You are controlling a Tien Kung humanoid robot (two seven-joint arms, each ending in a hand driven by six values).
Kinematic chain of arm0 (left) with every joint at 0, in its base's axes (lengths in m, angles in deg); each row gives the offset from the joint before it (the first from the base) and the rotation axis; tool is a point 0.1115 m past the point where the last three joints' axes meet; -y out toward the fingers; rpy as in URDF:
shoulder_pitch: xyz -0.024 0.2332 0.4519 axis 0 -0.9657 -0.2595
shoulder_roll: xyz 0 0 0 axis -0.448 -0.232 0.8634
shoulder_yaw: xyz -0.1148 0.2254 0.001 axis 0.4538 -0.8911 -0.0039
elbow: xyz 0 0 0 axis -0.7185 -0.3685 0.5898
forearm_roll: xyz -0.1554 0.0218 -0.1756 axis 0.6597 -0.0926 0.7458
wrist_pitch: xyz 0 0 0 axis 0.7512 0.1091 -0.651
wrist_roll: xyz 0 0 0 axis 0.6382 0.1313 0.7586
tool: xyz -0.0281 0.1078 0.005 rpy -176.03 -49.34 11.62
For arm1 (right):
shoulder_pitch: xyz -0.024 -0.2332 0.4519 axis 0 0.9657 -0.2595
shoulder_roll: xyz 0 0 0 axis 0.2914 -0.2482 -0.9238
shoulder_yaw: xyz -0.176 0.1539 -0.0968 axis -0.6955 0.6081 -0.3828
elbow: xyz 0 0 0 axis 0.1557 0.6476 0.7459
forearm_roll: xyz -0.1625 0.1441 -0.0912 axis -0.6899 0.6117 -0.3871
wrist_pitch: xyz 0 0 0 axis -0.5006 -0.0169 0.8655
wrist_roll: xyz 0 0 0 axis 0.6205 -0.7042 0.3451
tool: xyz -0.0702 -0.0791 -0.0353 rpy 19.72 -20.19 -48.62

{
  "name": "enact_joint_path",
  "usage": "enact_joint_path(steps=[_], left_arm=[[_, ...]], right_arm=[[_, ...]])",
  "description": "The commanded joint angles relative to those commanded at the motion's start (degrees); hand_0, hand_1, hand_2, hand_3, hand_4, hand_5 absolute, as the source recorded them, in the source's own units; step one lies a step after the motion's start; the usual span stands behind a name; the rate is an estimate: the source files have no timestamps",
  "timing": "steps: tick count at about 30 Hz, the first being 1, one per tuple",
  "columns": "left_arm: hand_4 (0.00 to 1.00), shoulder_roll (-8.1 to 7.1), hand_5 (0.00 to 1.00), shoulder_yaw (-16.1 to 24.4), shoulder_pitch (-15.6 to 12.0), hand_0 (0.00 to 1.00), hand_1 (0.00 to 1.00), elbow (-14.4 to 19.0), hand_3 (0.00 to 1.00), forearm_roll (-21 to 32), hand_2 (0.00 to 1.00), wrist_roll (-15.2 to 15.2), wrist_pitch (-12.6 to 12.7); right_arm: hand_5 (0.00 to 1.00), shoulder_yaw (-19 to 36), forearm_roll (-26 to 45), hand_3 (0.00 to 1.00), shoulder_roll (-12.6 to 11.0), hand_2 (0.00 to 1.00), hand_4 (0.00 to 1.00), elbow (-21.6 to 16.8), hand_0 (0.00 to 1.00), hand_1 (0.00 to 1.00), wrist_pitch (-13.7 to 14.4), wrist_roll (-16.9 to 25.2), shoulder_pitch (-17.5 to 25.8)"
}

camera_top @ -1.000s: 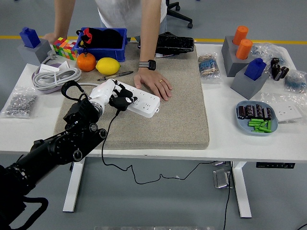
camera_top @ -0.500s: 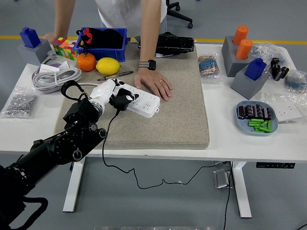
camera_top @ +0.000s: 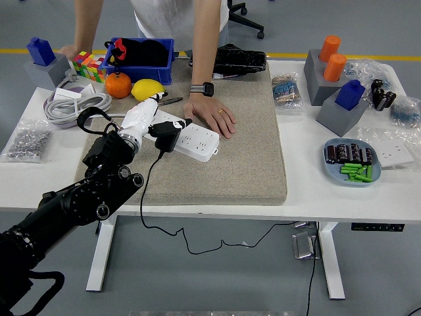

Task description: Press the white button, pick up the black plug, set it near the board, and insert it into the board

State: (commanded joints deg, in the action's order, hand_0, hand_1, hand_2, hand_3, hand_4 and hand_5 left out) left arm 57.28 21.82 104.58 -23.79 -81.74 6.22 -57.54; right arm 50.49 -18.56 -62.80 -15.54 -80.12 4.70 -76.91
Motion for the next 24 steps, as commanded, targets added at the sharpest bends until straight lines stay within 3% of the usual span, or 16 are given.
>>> enact_joint_path(steps=[3, 4, 9, 10, 15, 16, 20, 21, 22, 24], left_arm=[[0.954, -1.26, 0.666, 0.5, -0.9, 0.998, 0.998, 3.3, 0.973, -0.3, 0.998, -0.1, 0.4], [0.952, -1.92, 0.601, 0.7, -1.3, 0.955, 0.969, 4.7, 0.912, -0.1, 0.939, -0.4, 0.7], [0.952, -5.84, 0.601, 0.5, -3.4, 0.955, 0.969, 12.6, 0.912, 0.5, 0.939, -0.3, 1.7], [0.75, -6.82, 0.002, 0.4, -3.9, 0.698, 0.713, 14.4, 0.772, 0.6, 0.669, 0.2, 1.5], [0.75, -11.42, 0.002, -0.3, -5.9, 0.698, 0.713, 22.4, 0.772, 0.2, 0.669, 2.5, -0.7], [0.461, -12.49, 0.002, -0.4, -6.3, 0.383, 0.352, 23.9, 0.673, 0.3, 0.348, 3.1, -1.6], [0.461, -14.9, 0.002, -1.3, -7.1, 0.383, 0.352, 27.2, 0.673, 0.3, 0.348, 4.0, -4.3], [0.461, -15.28, 0.002, -1.6, -7.2, 0.383, 0.352, 27.4, 0.673, 0.4, 0.348, 4.0, -5.0], [0.387, -15.49, 0.002, -1.8, -7.3, 0.359, 0.32, 27.5, 0.632, 0.4, 0.324, 4.0, -5.4], [0.387, -15.87, 0.002, -2.2, -7.4, 0.359, 0.32, 27.1, 0.632, 0.7, 0.324, 3.5, -6.2]], right_arm=[[0.335, 0.1, -0.1, 0.579, 0.0, 0.569, 0.632, 0.0, 0.67, 0.604, 0.0, 0.0, 0.0], [0.335, 0.1, -0.1, 0.579, -0.1, 0.569, 0.631, 0.0, 0.67, 0.604, 0.1, 0.1, 0.1], [0.335, 0.4, -0.2, 0.579, -0.1, 0.569, 0.631, 0.0, 0.67, 0.604, 0.1, 0.1, 0.0], [0.334, 0.5, -0.2, 0.578, -0.1, 0.568, 0.631, 0.0, 0.669, 0.605, 0.2, 0.1, 0.0], [0.334, 1.0, -0.4, 0.578, -0.1, 0.568, 0.631, -0.1, 0.669, 0.605, 0.2, 0.1, 0.1], [0.334, 1.0, -0.4, 0.579, -0.1, 0.568, 0.631, -0.1, 0.669, 0.604, 0.2, 0.1, 0.1], [0.334, 1.2, -0.5, 0.579, -0.2, 0.568, 0.631, -0.1, 0.669, 0.604, 0.2, 0.1, 0.2], [0.334, 1.2, -0.5, 0.579, -0.2, 0.568, 0.631, -0.1, 0.669, 0.604, 0.2, 0.1, 0.2], [0.334, 1.2, -0.5, 0.579, -0.2, 0.568, 0.631, -0.1, 0.669, 0.604, 0.2, 0.1, 0.2], [0.334, 1.2, -0.5, 0.579, -0.1, 0.568, 0.631, -0.2, 0.669, 0.604, 0.2, 0.1, 0.1]])
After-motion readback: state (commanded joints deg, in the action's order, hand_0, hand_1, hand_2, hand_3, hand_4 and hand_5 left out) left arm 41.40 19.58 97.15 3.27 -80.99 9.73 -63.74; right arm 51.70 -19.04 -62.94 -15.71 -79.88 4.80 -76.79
